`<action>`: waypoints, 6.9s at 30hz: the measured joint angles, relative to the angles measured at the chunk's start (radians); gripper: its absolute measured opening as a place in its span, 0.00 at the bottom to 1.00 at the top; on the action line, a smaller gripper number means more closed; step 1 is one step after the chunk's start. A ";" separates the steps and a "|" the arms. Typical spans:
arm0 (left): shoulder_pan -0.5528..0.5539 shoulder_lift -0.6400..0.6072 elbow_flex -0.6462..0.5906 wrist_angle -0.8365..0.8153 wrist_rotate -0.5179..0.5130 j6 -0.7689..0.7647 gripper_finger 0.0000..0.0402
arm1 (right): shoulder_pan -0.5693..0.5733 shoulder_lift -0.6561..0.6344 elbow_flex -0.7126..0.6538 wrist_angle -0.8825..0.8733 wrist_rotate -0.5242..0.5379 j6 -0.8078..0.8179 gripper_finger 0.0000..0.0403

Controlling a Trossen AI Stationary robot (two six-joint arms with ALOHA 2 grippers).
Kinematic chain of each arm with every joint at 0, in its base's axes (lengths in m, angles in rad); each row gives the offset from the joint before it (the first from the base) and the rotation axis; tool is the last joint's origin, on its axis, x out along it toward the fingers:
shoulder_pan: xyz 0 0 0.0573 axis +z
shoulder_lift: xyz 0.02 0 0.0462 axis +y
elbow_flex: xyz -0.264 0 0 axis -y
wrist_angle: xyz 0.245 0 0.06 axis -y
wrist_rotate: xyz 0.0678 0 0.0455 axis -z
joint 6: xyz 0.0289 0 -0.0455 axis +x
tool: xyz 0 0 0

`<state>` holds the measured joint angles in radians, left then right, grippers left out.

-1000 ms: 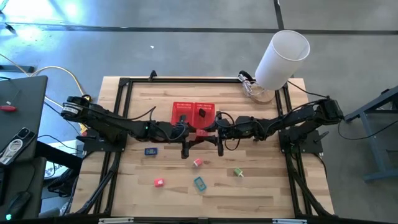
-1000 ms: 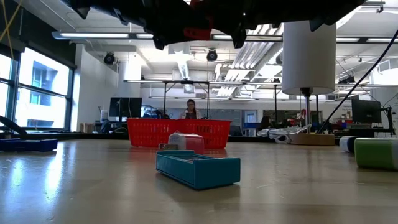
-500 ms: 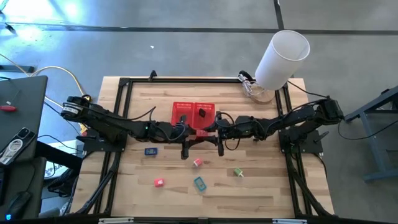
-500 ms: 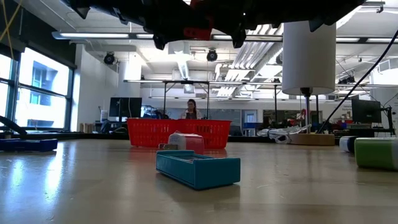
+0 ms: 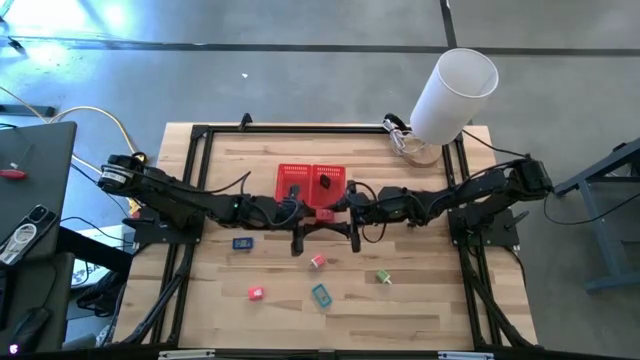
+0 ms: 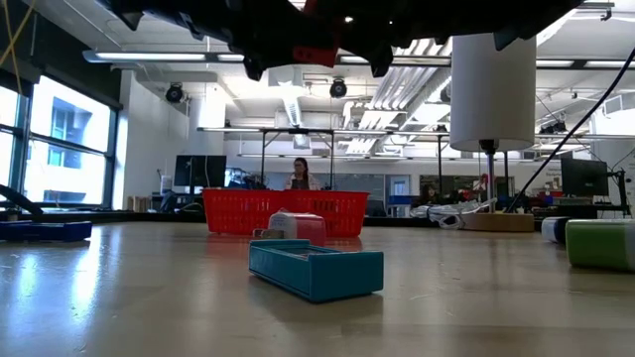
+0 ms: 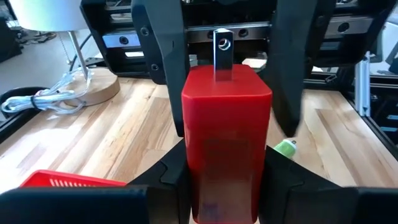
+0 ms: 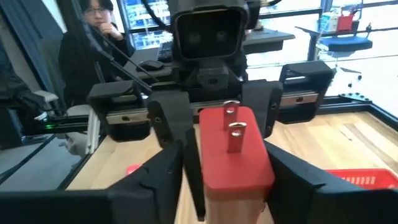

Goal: Pick & Place Office items
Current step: Put the red charger adapter into the left red bin, then put the white charger adapter into the left red bin

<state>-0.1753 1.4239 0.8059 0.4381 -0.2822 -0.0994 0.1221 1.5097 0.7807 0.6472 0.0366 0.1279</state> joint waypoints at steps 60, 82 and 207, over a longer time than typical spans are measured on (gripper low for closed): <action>0.502 -0.044 0.070 -0.840 0.190 -0.334 0.27 | 0.078 -0.227 -0.001 -0.445 0.062 -0.016 0.83; 0.561 0.178 0.184 -0.941 0.269 -0.319 0.30 | 0.076 -0.227 -0.001 -0.449 0.057 0.002 0.83; -0.079 0.015 0.337 -1.331 -0.169 -0.477 0.43 | -0.097 -0.039 -0.015 -1.656 0.144 1.307 0.83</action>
<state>-0.2539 1.4391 1.1427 -0.8924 -0.4511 -0.5767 0.0256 1.4710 0.7658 -1.0085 0.1806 1.4353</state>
